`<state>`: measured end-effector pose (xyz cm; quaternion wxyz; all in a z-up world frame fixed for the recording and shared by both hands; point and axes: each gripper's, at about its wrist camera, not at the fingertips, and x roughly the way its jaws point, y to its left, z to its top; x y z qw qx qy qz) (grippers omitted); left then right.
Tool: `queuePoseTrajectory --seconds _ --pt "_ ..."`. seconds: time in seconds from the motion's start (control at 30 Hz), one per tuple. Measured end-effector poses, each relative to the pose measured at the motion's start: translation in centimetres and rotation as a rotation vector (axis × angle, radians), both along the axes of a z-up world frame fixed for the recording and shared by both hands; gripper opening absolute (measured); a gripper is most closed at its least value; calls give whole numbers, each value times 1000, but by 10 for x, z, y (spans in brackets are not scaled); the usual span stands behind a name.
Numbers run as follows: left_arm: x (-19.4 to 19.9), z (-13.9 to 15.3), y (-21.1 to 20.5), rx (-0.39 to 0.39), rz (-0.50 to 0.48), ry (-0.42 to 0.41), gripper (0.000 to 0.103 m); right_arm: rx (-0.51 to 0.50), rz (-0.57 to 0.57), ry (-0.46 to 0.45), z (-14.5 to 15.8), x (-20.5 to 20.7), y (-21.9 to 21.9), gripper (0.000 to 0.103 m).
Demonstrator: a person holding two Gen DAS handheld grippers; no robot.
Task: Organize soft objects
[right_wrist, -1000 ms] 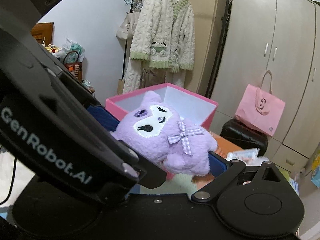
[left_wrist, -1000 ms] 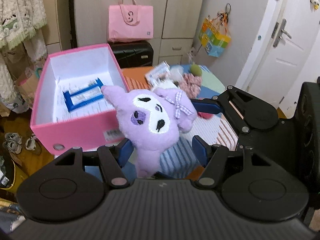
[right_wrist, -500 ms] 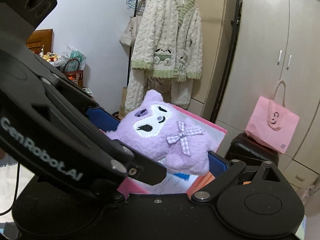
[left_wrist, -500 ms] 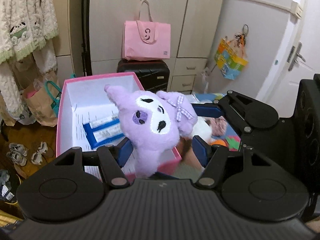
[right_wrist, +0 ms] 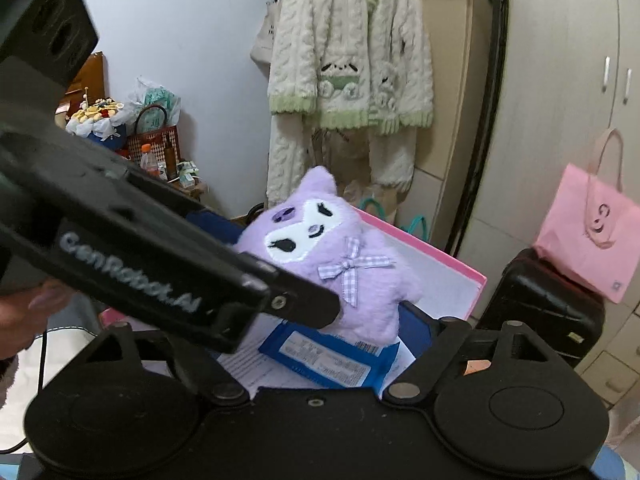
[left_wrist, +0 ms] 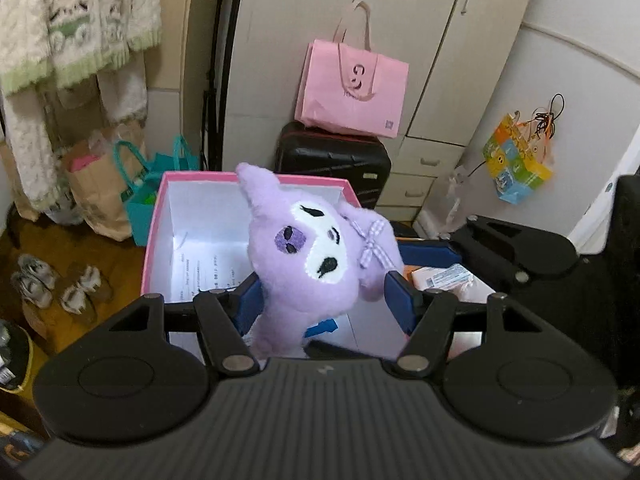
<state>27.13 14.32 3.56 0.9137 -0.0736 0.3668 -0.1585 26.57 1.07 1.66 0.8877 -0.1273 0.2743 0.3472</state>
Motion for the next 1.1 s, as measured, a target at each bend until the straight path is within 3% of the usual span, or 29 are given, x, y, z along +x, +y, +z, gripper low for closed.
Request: queuePoseTrajectory --seconds 0.1,0.2,0.27,0.47,0.73,0.97,1.1 --pt "16 -9 4 3 14 35 63 -19 -8 28 -8 19 3 69" --pt "35 -20 5 13 37 65 63 -31 -12 57 -17 35 6 65" --pt "48 -28 9 -3 57 94 63 -45 -13 67 -22 46 10 64" --pt "79 -51 31 -163 115 169 63 -34 -25 142 -30 72 11 64" --pt "95 -74 34 -164 143 254 63 -80 -26 190 -44 85 19 64" --pt "86 -73 27 -75 131 228 67 -97 -31 179 -44 74 17 63" --pt "65 -59 28 -61 108 143 68 -101 -27 160 -40 60 11 64"
